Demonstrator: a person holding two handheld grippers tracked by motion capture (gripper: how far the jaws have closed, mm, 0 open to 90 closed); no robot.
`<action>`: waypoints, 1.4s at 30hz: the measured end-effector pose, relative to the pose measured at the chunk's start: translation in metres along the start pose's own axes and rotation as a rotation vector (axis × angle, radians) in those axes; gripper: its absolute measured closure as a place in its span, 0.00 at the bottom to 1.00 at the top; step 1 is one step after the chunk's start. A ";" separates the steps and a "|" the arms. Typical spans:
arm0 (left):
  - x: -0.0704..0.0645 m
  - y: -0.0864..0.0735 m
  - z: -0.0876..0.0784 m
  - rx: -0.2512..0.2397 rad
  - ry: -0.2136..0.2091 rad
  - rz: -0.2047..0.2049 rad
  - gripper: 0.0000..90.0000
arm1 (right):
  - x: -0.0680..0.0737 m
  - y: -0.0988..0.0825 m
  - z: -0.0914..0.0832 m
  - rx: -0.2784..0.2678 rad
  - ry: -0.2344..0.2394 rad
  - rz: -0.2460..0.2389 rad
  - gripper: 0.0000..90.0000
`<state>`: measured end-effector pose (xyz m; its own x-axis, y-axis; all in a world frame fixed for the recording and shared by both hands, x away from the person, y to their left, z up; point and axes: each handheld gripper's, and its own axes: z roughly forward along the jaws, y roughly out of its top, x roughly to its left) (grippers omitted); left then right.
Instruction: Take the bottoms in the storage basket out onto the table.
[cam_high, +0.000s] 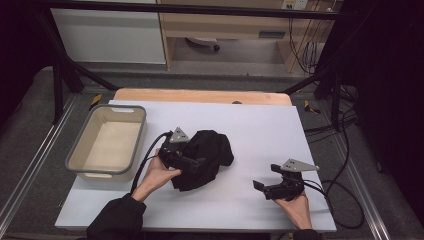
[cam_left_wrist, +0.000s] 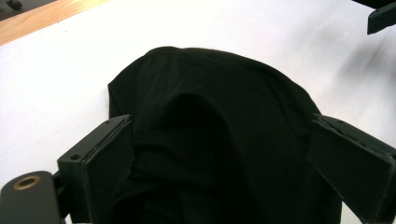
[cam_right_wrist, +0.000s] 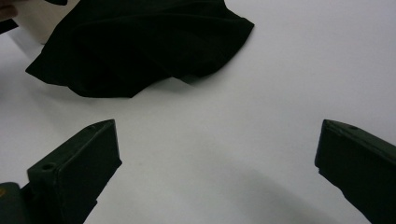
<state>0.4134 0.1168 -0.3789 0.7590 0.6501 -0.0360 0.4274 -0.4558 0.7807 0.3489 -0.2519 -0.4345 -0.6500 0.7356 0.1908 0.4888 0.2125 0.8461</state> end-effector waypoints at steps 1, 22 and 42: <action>0.000 -0.001 -0.001 0.000 0.003 0.002 0.08 | 0.000 0.000 0.000 0.000 0.000 0.000 0.01; 0.013 -0.020 -0.027 -0.001 0.031 -0.006 0.08 | 0.000 0.000 0.000 -0.001 -0.001 0.001 0.01; 0.029 -0.041 -0.057 -0.016 0.081 -0.033 0.08 | 0.000 0.000 0.000 -0.002 0.000 0.002 0.01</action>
<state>0.3901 0.1891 -0.3768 0.7025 0.7116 -0.0119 0.4430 -0.4241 0.7899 0.3488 -0.2519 -0.4343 -0.6491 0.7361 0.1920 0.4890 0.2103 0.8466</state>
